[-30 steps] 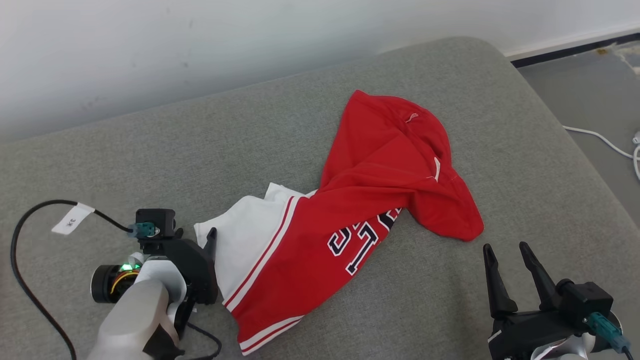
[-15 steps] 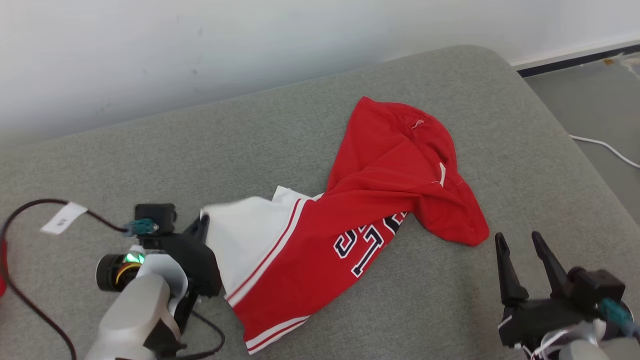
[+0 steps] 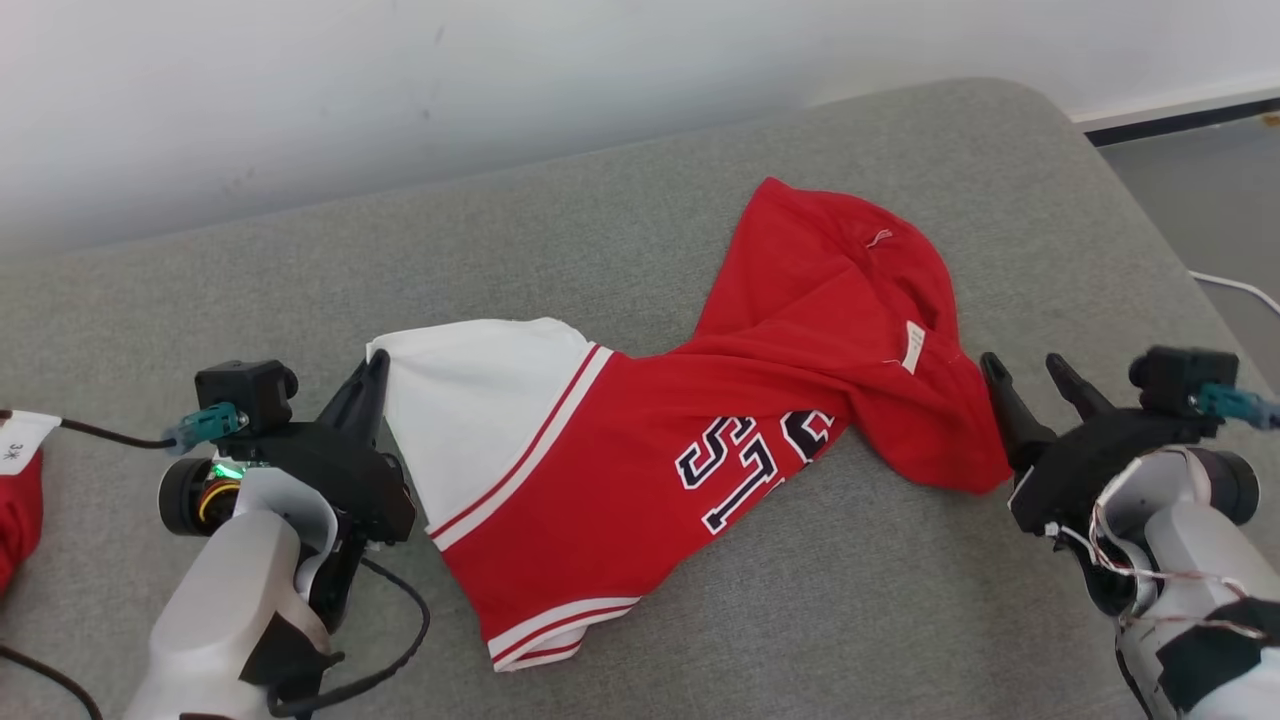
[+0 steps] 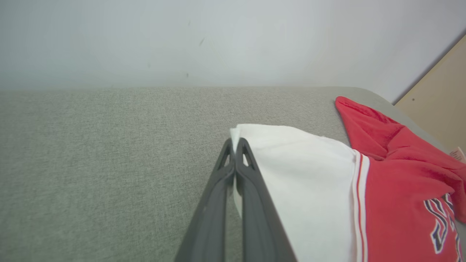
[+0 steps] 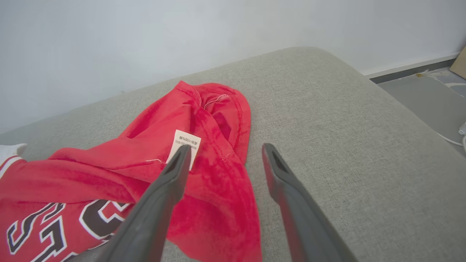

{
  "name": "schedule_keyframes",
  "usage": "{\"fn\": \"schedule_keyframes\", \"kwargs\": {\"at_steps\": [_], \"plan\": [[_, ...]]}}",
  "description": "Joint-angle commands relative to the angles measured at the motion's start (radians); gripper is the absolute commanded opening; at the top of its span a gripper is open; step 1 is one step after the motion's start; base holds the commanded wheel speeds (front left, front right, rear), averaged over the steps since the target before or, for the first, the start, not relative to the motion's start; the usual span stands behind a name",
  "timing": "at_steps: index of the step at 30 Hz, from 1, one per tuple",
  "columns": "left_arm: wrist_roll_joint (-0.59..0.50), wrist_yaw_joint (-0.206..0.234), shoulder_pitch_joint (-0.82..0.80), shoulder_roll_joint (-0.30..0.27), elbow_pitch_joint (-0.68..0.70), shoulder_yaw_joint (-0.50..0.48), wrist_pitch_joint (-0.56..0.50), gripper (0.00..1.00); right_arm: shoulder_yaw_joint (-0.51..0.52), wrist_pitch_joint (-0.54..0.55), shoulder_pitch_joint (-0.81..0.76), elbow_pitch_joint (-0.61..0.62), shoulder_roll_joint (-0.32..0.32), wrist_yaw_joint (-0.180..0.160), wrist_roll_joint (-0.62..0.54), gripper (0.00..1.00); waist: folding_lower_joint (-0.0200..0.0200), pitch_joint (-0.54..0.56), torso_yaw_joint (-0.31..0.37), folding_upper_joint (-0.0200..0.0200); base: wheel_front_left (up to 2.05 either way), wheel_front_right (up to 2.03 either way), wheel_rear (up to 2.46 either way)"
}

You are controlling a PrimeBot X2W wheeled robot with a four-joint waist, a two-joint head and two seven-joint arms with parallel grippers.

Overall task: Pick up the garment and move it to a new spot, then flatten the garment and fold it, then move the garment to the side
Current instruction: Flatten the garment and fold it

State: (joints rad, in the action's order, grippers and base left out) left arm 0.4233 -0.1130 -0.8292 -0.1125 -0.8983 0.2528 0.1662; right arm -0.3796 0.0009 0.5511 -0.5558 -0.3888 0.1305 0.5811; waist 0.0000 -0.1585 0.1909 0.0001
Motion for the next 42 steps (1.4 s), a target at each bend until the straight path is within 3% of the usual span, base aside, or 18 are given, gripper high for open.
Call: {"fn": "schedule_keyframes", "kwargs": {"at_steps": [1, 6, 21, 22, 26, 27, 28, 29, 38, 42], "plan": [[0.000, 0.001, 0.024, -0.008, 0.008, 0.002, -0.005, 0.00, -0.014, 0.006, 0.013, -0.016, -0.008, 0.000, 0.012, 1.00, 0.0000, -0.008, -0.009, -0.0001, 0.00, 0.00, 0.00], [0.002, 0.019, 0.059, -0.029, 0.111, 0.007, -0.038, 0.00, -0.109, 0.020, 0.122, -0.158, -0.007, 0.000, 0.075, 1.00, 0.0000, -0.027, -0.025, -0.0001, 0.00, 0.00, 0.00], [0.016, 0.062, 0.156, -0.061, 0.318, 0.018, -0.136, 0.00, -0.255, 0.012, 0.286, -0.431, 0.036, 0.000, 0.154, 0.98, 0.0000, -0.043, -0.049, -0.0001, 0.00, 0.00, 0.00], [0.016, 0.067, 0.162, -0.061, 0.328, 0.020, -0.141, 0.00, -0.264, 0.011, 0.294, -0.443, 0.037, 0.000, 0.160, 0.85, 0.0000, -0.043, -0.051, -0.0001, 0.00, 0.00, 0.00], [0.017, 0.073, 0.179, -0.063, 0.361, 0.030, -0.159, 0.00, -0.291, 0.002, 0.312, -0.485, 0.034, 0.000, 0.180, 0.67, 0.0000, -0.042, -0.060, -0.0001, 0.00, 0.00, 0.00], [0.018, 0.074, 0.184, -0.063, 0.367, 0.032, -0.163, 0.00, -0.298, -0.002, 0.317, -0.491, 0.033, 0.000, 0.185, 0.46, 0.0000, -0.042, -0.063, -0.0001, 0.00, 0.00, 0.00], [0.018, 0.075, 0.186, -0.064, 0.372, 0.034, -0.165, 0.00, -0.304, -0.004, 0.321, -0.497, 0.032, 0.000, 0.191, 0.33, 0.0000, -0.041, -0.065, -0.0001, 0.00, 0.00, 0.00], [0.019, 0.076, 0.187, -0.066, 0.378, 0.035, -0.169, 0.00, -0.311, -0.008, 0.323, -0.503, 0.032, 0.000, 0.195, 0.00, 0.0000, -0.040, -0.067, -0.0001, 0.00, 0.00, 0.00], [0.003, 0.076, 0.221, -0.100, 0.414, 0.031, -0.105, 0.00, -0.364, -0.085, 0.340, -0.527, 0.012, 0.000, 0.225, 0.00, 0.0000, 0.021, -0.070, -0.0001, 0.00, 0.00, 0.00], [0.020, 0.045, 0.210, -0.142, 0.469, 0.009, -0.038, 0.00, -0.368, -0.137, 0.370, -0.470, -0.021, 0.000, 0.276, 0.00, 0.0000, 0.082, -0.060, -0.0001, 0.00, 0.00, 0.00]]}}
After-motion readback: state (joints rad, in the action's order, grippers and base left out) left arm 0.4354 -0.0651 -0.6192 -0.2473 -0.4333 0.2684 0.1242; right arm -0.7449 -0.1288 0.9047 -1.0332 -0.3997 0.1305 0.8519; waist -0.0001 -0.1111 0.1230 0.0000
